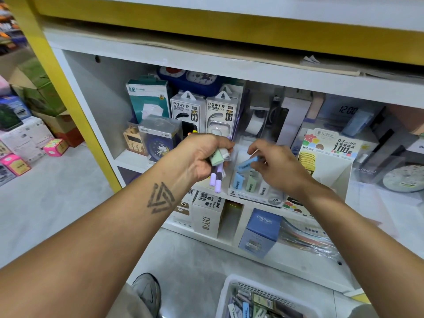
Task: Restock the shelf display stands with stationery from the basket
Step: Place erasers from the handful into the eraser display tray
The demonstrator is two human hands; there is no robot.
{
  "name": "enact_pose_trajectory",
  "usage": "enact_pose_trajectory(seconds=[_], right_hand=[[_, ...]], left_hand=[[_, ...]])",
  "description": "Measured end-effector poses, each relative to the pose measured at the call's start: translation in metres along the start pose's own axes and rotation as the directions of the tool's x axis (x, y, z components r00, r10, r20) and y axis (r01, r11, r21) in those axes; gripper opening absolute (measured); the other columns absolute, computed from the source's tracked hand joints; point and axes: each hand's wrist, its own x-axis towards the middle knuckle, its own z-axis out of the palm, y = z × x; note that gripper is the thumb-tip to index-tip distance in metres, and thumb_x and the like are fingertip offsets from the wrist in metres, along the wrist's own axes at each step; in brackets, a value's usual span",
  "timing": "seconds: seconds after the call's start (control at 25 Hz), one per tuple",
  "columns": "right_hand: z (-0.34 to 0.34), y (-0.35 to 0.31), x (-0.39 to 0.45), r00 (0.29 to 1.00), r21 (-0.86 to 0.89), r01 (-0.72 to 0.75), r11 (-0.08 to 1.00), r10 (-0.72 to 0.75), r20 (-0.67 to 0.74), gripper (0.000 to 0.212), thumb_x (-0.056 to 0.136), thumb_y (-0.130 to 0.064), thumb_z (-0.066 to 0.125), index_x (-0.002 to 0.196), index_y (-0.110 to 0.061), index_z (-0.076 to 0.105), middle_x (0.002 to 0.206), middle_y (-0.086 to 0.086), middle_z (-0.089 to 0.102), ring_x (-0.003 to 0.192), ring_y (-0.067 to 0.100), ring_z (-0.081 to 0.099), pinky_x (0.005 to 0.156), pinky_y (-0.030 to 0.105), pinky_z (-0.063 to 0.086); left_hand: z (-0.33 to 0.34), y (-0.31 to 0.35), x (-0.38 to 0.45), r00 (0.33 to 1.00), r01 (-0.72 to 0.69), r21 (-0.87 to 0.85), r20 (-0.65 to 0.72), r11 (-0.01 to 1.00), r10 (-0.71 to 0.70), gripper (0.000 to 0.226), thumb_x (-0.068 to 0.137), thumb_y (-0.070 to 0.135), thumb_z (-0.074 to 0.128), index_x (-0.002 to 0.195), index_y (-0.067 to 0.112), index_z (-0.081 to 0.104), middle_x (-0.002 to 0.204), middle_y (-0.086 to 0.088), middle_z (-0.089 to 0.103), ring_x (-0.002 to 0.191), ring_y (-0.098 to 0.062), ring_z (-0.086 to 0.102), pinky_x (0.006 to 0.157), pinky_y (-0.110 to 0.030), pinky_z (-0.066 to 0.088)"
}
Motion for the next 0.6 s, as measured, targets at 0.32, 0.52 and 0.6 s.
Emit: enact_pose_trajectory(seconds=[0.32, 0.52, 0.6], right_hand=[[0.011, -0.005, -0.001, 0.996, -0.062, 0.085, 0.994, -0.086, -0.003, 0.02, 0.092, -0.016, 0.07, 0.109, -0.026, 0.071, 0.093, 0.001, 0.069, 0.085, 0.019, 0.063, 0.078, 0.031, 0.052], [0.014, -0.011, -0.001, 0.986, -0.215, 0.168, 0.962, -0.166, 0.028, 0.022, 0.099, -0.021, 0.059, 0.119, -0.027, 0.066, 0.091, 0.006, 0.069, 0.087, 0.029, 0.061, 0.077, 0.032, 0.042], [0.014, -0.012, -0.002, 0.993, -0.181, 0.116, 0.977, -0.111, 0.036, 0.019, 0.099, -0.023, 0.058, 0.118, -0.028, 0.056, 0.092, 0.003, 0.067, 0.089, 0.03, 0.059, 0.078, 0.036, 0.047]], left_hand=[[-0.003, 0.001, -0.002, 1.0, -0.004, 0.011, -0.008, 1.0, 0.005, 0.012, 0.09, -0.008, 0.058, 0.088, 0.004, 0.059, 0.073, -0.01, 0.057, 0.048, -0.014, 0.055, 0.04, -0.018, 0.045], [-0.004, 0.001, -0.003, 1.0, -0.007, 0.028, -0.014, 1.0, 0.007, 0.012, 0.09, -0.007, 0.058, 0.084, 0.004, 0.059, 0.071, -0.01, 0.056, 0.05, -0.014, 0.054, 0.041, -0.018, 0.045], [-0.003, 0.001, -0.004, 1.0, -0.002, 0.038, -0.007, 0.999, 0.003, 0.011, 0.09, -0.006, 0.058, 0.087, 0.005, 0.059, 0.07, -0.009, 0.055, 0.047, -0.014, 0.053, 0.04, -0.019, 0.045]])
